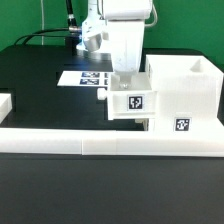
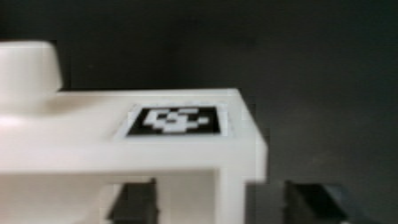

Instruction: Assemble drawer

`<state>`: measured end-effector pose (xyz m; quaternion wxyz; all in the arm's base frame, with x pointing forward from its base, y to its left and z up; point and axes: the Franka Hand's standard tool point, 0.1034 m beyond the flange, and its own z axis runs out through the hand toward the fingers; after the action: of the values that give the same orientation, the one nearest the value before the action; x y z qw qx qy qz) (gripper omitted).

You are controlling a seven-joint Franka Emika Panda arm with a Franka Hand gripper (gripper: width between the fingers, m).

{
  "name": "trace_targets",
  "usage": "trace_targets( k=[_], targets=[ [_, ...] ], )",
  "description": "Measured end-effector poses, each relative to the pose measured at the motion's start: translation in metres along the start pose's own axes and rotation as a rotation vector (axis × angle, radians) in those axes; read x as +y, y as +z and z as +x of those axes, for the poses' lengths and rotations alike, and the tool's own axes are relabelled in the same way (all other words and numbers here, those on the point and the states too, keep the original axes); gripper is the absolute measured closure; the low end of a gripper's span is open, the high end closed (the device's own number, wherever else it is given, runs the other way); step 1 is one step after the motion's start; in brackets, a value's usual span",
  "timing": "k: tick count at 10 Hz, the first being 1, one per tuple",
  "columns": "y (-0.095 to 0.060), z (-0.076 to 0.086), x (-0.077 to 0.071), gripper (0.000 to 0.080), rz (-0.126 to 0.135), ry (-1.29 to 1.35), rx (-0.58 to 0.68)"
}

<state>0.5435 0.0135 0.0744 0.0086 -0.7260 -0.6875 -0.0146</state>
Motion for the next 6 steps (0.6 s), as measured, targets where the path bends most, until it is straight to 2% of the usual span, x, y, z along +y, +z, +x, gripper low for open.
trace_targets(
  k=[1, 2, 3, 5, 6],
  targets=[
    [-0.01, -0.002, 0.0, 0.0302, 0.014, -0.001, -0.011],
    [-0.021, -0.008, 0.0, 0.0193, 0.023, -0.015, -0.023],
    [-0.03, -0.019, -0.001, 0.0163, 0.029, -0.033, -0.032],
    [-0.038, -0.047, -0.004, 0.0154, 0.052, -0.109, -0.041],
    [-0.042, -0.057, -0.003, 0.0154, 0.047, -0.105, -0.041]
  ],
)
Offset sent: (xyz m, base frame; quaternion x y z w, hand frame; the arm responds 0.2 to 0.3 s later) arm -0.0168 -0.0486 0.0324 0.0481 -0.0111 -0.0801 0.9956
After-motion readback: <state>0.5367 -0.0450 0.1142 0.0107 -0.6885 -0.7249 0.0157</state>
